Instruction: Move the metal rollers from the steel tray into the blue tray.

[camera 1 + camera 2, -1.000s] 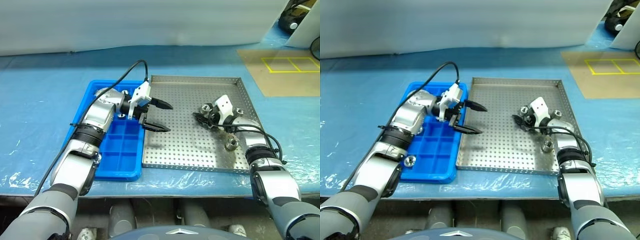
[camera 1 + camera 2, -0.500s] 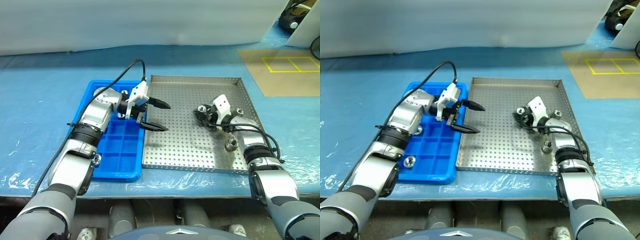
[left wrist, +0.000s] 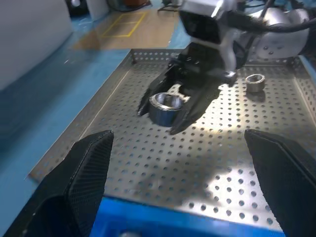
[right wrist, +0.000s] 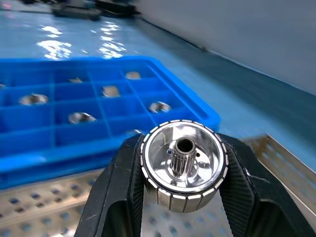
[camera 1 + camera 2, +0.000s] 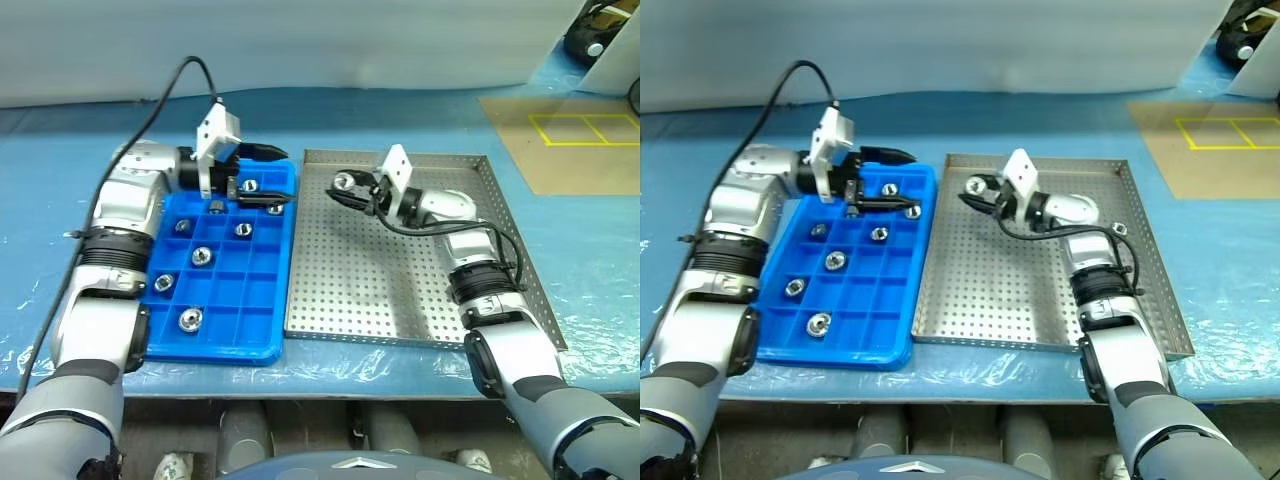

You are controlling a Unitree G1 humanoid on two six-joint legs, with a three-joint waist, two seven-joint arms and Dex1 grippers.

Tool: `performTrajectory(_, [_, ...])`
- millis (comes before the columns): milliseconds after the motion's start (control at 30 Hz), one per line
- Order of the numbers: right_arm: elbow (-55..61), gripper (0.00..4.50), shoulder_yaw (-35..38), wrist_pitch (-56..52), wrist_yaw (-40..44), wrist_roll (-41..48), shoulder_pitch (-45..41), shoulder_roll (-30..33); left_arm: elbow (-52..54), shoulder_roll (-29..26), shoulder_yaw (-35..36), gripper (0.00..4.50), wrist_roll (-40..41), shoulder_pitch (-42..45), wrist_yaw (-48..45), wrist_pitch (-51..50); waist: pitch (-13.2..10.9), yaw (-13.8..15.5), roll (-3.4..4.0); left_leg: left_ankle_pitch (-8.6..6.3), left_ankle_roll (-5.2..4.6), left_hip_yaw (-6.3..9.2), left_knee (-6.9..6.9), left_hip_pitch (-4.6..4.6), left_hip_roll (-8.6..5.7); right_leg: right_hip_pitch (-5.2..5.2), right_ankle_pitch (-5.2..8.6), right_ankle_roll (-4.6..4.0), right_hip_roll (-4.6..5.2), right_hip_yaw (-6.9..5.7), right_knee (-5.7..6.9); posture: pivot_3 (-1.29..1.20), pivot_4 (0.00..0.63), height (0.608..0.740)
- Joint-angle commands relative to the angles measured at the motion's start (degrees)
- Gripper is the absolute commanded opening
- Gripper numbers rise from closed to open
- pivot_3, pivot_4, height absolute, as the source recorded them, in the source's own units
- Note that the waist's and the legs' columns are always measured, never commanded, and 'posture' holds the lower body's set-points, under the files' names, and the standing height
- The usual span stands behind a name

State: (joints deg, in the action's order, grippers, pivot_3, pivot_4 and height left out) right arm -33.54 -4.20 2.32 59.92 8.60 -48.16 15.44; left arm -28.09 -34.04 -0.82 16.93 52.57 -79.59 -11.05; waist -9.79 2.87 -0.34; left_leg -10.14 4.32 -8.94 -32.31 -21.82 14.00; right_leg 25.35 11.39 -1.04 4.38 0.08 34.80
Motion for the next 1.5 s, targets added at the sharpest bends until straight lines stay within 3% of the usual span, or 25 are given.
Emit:
performTrajectory(33, [4.48,1.69,-1.78,-1.70,3.87,2.81,-2.63,-2.00,7.43,-4.94,3.91,4.50,2.25,-4.78,1.39,-3.66,0.00,0.07,0.01,0.07,0.12,0.01,0.06,-0.02,0.00,0.03,0.01,-0.01,0.01,-0.02,-0.02,0.09,0.150,0.740])
performTrajectory(367, [-0.93,1.69,-3.91,0.14,9.11,2.96,-6.67,-7.21,28.89,-14.30,14.68,4.50,8.25,-26.88,8.69,-13.61,-0.03,3.01,0.04,0.27,0.57,0.30,0.21,-0.31,0.52,0.21,0.22,-0.36,-0.10,-0.52,0.13,0.27,0.150,0.740])
performTrajectory(600, [1.70,1.69,-5.52,-4.46,12.68,5.08,-5.47,-11.39,38.03,-15.51,21.26,4.50,12.95,-36.95,13.96,-18.88,-0.03,4.59,0.04,0.36,0.73,0.39,0.21,-0.32,0.67,0.19,0.25,-0.40,-0.14,-0.67,0.24,0.30,0.150,0.740])
performTrajectory(900, [10.33,1.69,-14.44,-10.39,11.89,2.96,5.21,-16.35,39.76,-16.55,20.72,4.50,14.82,-38.34,15.88,-20.08,-0.02,4.85,0.02,0.44,0.88,0.46,0.21,-0.26,0.69,0.15,0.27,-0.43,-0.16,-0.70,0.33,0.30,0.150,0.740])
performTrajectory(1267, [-1.35,1.69,-14.60,-3.94,6.86,0.19,0.54,-20.73,42.45,-18.17,22.84,4.50,17.16,-41.90,16.48,-21.12,-0.02,4.74,0.02,0.54,1.03,0.49,0.24,-0.10,0.71,0.19,0.36,-0.53,-0.17,-0.67,0.65,0.35,0.150,0.740])
performTrajectory(1500, [-9.38,1.69,-14.02,0.16,7.14,-1.07,-2.10,-22.15,44.78,-19.55,28.11,4.50,18.29,-49.24,14.34,-19.48,-0.02,5.05,0.01,0.52,1.01,0.53,0.23,-0.17,0.77,0.21,0.44,-0.64,-0.18,-0.77,0.66,0.38,0.150,0.740])
